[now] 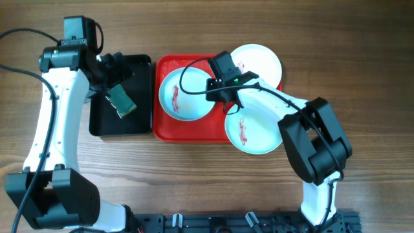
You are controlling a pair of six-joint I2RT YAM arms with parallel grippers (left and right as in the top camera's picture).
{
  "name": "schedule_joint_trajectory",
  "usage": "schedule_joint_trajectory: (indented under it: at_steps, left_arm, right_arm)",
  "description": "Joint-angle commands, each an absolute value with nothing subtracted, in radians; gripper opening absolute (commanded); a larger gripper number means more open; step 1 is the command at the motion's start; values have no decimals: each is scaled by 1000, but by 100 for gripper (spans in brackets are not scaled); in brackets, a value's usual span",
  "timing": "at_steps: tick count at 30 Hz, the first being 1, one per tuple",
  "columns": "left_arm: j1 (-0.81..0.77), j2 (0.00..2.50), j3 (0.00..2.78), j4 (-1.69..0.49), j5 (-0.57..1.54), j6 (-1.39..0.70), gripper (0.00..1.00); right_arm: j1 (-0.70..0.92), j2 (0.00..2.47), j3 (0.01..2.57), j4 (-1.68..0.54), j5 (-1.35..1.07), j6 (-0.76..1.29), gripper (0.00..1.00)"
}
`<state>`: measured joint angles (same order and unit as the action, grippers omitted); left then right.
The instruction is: Clean dirty plates on tray and stack at the side
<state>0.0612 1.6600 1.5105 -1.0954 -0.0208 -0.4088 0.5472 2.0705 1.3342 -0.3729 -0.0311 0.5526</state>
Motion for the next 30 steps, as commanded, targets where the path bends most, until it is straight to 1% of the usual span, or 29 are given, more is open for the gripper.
schedule_joint_trajectory:
  at_steps: [1, 8, 11, 13, 17, 25, 30]
  left_arm:
    - [63, 1671, 1513, -1093, -16, -396, 100]
    - [63, 1672, 1456, -1073, -16, -397, 99]
    - [63, 1672, 1421, -1062, -16, -397, 95]
    - [63, 1672, 1390, -1040, -15, -397, 91]
    - [63, 1672, 1276, -920, 31, -406, 91]
    - [64, 1673, 1116, -674, 1, -602, 90]
    - [64, 1715, 1095, -607, -35, -613, 84]
  right_arm:
    - [553, 2107, 1330, -382, -47, 549, 5]
    - [553, 2107, 1330, -382, -48, 550, 4]
    - [553, 2107, 1330, -382, -52, 550, 4]
    - [552, 2107, 1330, -382, -55, 550, 4]
    - [553, 2107, 1330, -384, -54, 549, 4]
    - [553, 2107, 1330, -388, -55, 548, 4]
    - [553, 2107, 1330, -389, -54, 549, 4]
